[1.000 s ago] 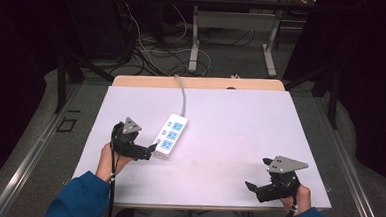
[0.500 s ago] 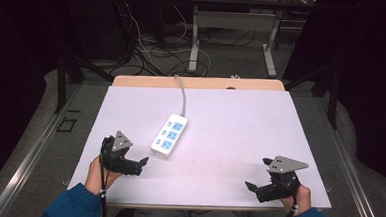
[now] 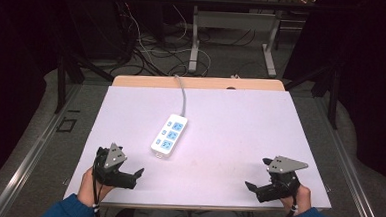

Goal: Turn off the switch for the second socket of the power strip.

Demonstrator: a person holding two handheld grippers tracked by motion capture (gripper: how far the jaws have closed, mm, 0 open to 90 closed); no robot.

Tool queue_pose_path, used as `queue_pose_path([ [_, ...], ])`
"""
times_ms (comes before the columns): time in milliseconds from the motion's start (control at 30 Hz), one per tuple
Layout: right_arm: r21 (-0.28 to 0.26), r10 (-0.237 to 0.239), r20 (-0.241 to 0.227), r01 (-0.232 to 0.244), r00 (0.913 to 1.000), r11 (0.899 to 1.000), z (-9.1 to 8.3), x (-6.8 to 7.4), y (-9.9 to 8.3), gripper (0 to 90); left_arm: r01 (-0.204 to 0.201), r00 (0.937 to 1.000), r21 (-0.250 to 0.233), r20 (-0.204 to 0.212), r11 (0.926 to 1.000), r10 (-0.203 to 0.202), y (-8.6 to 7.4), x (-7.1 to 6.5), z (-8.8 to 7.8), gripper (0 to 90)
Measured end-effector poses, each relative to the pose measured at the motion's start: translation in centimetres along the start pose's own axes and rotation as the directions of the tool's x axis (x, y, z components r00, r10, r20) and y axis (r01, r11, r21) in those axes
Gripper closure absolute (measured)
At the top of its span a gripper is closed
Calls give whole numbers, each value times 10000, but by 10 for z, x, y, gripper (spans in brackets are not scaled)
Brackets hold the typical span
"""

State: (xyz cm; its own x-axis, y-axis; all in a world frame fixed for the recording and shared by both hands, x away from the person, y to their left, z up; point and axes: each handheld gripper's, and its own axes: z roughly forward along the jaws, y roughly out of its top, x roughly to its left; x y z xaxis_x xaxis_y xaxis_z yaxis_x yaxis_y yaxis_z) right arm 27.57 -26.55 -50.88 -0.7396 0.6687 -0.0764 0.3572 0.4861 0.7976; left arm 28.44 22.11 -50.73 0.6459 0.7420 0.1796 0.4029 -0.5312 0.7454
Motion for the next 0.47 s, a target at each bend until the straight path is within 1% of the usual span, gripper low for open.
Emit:
queue_pose_path([
  [33, -10, 15, 20, -15, 10000, 10000, 0, 0, 0, 25, 74, 9999, -21, 79, 10000, -74, -2, -2, -1, 1],
  [67, 10, 5, -19, -5, 10000, 10000, 0, 0, 0, 25, 92, 9999, -84, 44, 9999, -92, -3, -3, -2, 1],
  [100, 1, 4, 3, -4, 10000, 10000, 0, 0, 0, 25, -27, 10000, -94, 14, 10000, 27, -5, -4, -4, 1],
  [133, -3, 35, 38, -35, 10000, 10000, 0, 0, 0, 25, 68, 9999, -128, 133, 9999, -66, -7, -6, -5, 1],
  [233, -14, 17, 29, -17, 10000, 10000, 0, 0, 0, 25, -42, 9999, -159, 151, 9999, 45, -10, -8, -8, 1],
  [267, -10, 15, 35, -15, 10000, 10000, 0, 0, 0, 25, -84, 9997, -78, 218, 9999, 85, -10, -8, -9, 1],
  [300, 7, 30, 36, -30, 10000, 10000, 0, 0, 0, 25, -15, 9997, -112, 227, 9999, 17, -11, -9, -9, 1],
  [333, 29, 78, 29, -78, 10000, 10000, 0, 1, 0, 25, -30, 9997, -103, 242, 9999, 33, -11, -9, -9, 1],
  [400, 17, 83, 25, -83, 10000, 10000, 0, 1, 0, 25, 18, 9997, -172, 238, 9999, -14, -11, -9, -10, 1],
  [433, -1, 76, 37, -76, 10000, 10000, 0, 1, 0, 25, -86, 9999, -190, 147, 9998, 89, -11, -8, -10, 1],
  [467, 2, 74, 24, -74, 10000, 10000, 0, 1, 0, 25, 58, 9998, -234, 198, 9997, -54, -11, -8, -10, 1],
])
